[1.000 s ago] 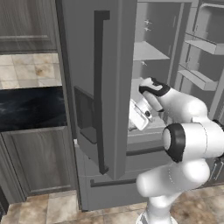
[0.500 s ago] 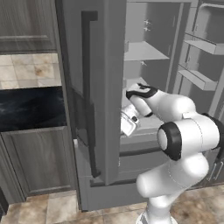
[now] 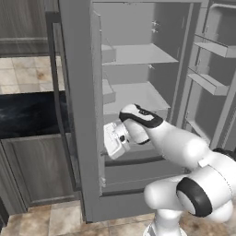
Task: Place one of the steaks on the plate and the other in the bowl. Then place the bowl in the fridge.
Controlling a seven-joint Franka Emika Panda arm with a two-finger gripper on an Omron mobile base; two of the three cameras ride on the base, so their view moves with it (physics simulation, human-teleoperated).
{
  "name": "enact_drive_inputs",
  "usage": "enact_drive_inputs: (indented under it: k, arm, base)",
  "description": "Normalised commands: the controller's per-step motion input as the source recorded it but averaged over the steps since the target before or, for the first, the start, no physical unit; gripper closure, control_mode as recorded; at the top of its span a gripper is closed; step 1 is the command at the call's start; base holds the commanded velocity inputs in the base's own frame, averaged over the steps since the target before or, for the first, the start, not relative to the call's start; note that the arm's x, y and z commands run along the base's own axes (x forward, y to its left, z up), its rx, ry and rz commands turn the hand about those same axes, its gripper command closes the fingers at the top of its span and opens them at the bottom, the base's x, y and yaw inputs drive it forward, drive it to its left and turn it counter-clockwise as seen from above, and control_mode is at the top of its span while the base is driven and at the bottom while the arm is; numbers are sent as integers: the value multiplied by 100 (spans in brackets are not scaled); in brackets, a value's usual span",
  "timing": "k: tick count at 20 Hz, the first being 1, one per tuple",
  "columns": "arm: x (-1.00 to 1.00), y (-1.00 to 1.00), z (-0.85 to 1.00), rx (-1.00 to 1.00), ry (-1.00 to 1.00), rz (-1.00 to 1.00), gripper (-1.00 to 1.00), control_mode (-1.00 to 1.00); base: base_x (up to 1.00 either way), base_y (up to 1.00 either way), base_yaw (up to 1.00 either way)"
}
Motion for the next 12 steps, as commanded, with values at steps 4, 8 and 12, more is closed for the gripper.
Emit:
enact_drive_inputs:
  k: [4, 8, 12]
  arm:
    - [3, 71, 17, -6, 14, -9, -100, -100]
    - [4, 11, 3, -13, 7, -1, -100, -100]
    - [18, -83, -1, -5, 5, -3, -100, -100]
  base:
    - [0, 0, 0]
    - [0, 0, 0]
    - [0, 0, 0]
